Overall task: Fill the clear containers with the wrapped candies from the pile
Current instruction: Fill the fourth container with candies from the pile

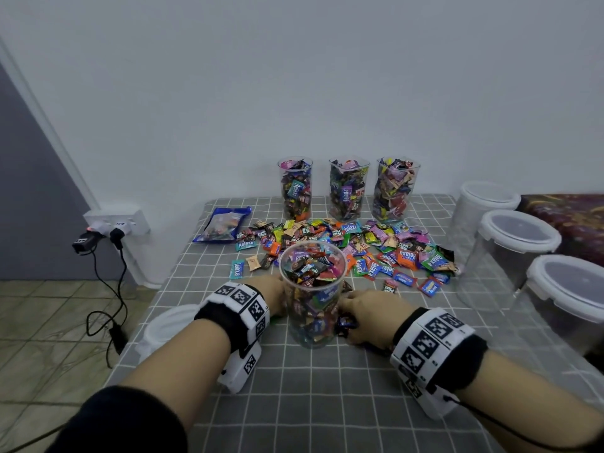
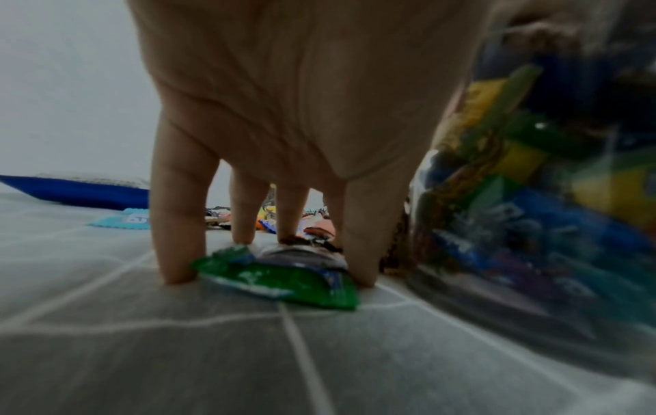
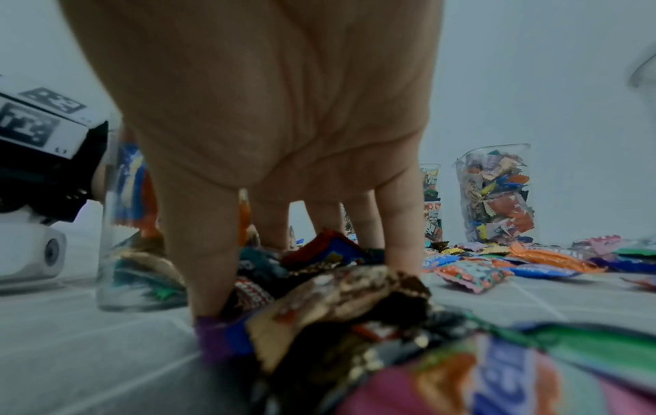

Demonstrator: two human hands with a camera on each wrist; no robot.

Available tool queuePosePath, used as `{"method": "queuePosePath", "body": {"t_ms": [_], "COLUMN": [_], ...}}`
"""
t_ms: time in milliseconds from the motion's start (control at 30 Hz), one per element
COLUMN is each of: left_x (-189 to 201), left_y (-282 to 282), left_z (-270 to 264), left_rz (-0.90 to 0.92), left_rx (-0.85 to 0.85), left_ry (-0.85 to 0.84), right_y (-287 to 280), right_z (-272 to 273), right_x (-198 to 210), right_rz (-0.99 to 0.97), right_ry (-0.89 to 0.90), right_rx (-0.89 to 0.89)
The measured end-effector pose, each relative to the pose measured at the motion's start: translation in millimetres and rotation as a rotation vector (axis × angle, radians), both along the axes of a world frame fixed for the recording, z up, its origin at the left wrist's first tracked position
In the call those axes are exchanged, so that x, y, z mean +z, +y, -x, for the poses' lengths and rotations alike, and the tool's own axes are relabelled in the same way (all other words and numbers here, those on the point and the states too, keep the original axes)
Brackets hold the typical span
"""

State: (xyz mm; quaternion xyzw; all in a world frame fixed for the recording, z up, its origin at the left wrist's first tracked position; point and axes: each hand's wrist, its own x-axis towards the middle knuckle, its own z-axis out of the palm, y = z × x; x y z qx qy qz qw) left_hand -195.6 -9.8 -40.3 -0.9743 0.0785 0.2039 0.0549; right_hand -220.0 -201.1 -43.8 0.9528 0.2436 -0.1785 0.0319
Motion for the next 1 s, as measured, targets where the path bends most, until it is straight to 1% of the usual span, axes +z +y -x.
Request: {"method": "queuePosePath", "body": {"t_ms": [167,267,400,467,600,767,867,1000], "left_x": [-4.8,-6.9,-5.3,-5.7,-8.1,-6.2,-1.4,3.6], "left_y": [4.8,6.7,9.4,10.7,13.0,17.9,20.9,24.9], "left_z": [4.8,9.3,13.5,13.7,14.0,15.5,18.3,22.5], "left_rz": [-0.003,-0.001,0.073,0.112,0.127,0.141,0.161,0.251], "left_rx": [0.025,0.022,0.029,0.044,0.077,0.115,0.149,0.188], "left_ry": [-0.063,-0.115,-0.167,-0.175,-0.184,-0.18,-0.235,-0.316], "right_y": [1.5,-0.1,-1.2,-1.9,-5.4,-9.8,-13.0,-16.5], "right_z": [0.0,-1.2,-1.6,-1.8,-1.5,1.4,2.1,5.8], "right_x": [0.3,1.9,4.3,4.3,5.5,10.2,13.2,16.9], "right_rz": [0.046,0.026,0.007,-0.018,-0.06,-0.118,-0.167,-0.248], "right_ry": [-0.004,-0.018,-0.022,-0.032,-0.05,-0.133,-0.173,-0.233], "right_rx": [0.011,0.015,-0.003,-0.023,-0.054,-0.091,-0.123,-0.147]}}
